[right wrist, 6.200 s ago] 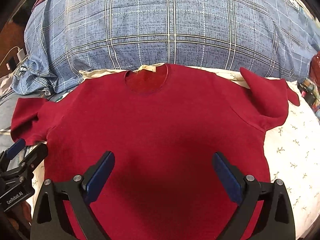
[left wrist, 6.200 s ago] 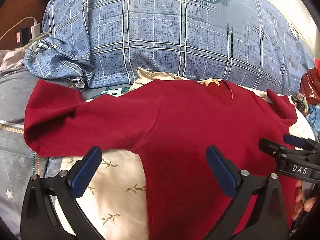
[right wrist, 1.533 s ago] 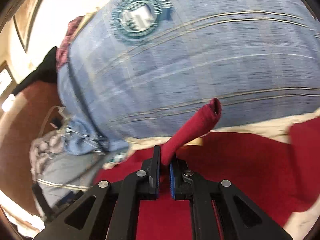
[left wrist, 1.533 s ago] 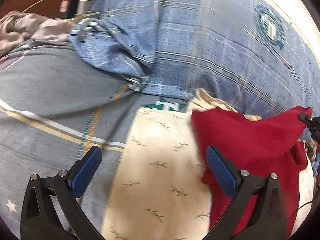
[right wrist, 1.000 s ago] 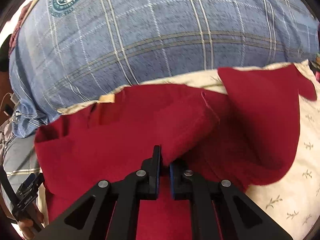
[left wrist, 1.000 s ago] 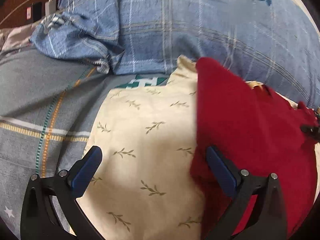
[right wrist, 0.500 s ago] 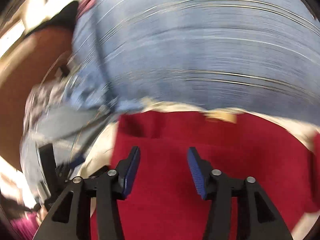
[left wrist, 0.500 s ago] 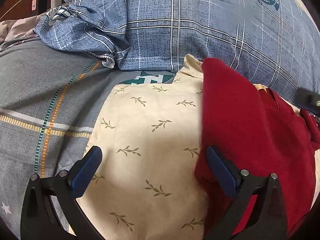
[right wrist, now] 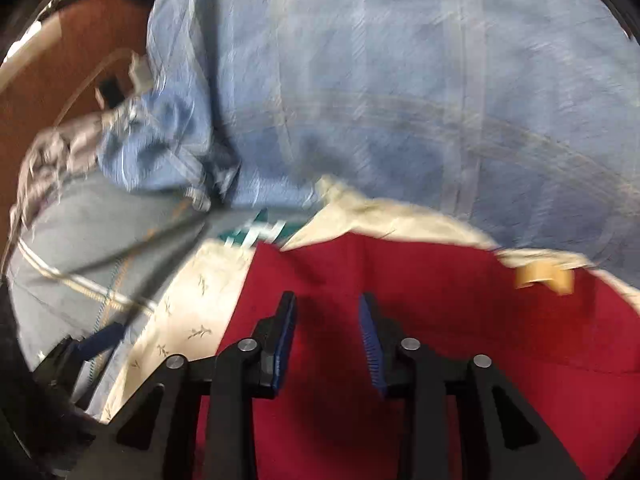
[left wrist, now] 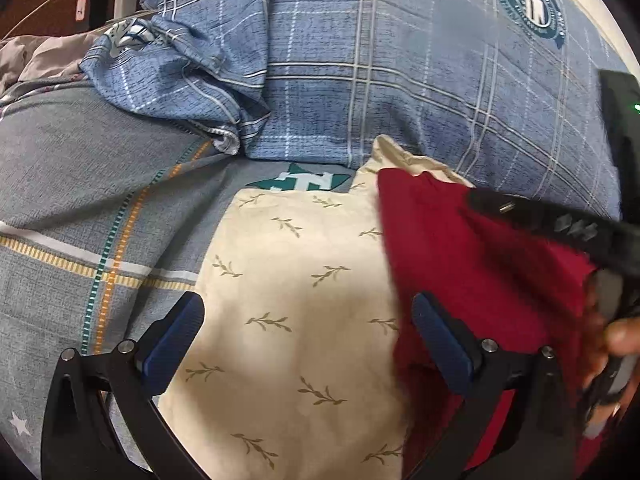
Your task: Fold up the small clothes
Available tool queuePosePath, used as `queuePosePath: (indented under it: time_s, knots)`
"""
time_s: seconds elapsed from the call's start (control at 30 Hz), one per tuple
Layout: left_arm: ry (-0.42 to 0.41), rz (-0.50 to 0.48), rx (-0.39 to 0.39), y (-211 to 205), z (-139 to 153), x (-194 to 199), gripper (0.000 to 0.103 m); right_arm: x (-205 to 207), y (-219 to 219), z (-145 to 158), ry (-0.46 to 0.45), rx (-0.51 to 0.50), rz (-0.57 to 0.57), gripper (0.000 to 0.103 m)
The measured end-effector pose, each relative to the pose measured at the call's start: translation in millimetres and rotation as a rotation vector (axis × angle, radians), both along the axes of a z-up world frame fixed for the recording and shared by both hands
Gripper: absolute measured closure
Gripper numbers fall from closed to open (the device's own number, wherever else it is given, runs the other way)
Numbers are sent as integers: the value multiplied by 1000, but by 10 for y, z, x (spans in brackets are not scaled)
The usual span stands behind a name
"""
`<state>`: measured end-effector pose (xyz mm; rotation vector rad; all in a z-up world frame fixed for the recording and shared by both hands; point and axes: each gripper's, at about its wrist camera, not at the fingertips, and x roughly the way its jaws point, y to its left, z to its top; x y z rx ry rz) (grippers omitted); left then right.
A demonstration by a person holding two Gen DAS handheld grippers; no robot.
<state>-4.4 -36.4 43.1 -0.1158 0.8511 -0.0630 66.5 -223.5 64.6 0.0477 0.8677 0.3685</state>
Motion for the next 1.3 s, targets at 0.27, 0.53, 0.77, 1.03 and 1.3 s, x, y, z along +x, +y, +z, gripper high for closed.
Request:
queuePosePath:
  time_s: [0.27, 0.53, 0.77, 1.03, 1.3]
  knots:
    - [16, -62, 49, -195, -96, -14, 0, 17, -520, -31, 26, -69, -21, 45]
    - [21, -68, 52, -197, -131, 10, 0, -4, -258, -205, 11, -237, 26, 100]
    - [6, -72, 49, -197, -102, 9, 0, 38, -563, -243, 45, -145, -108, 100]
    - [-46, -126, 27, -291, 61, -84, 0, -531, -1584, 146, -38, -93, -391, 33]
    - [-24, -193, -6, -643, 102, 30, 0, -534, -2343, -272, 122, -146, -549, 75]
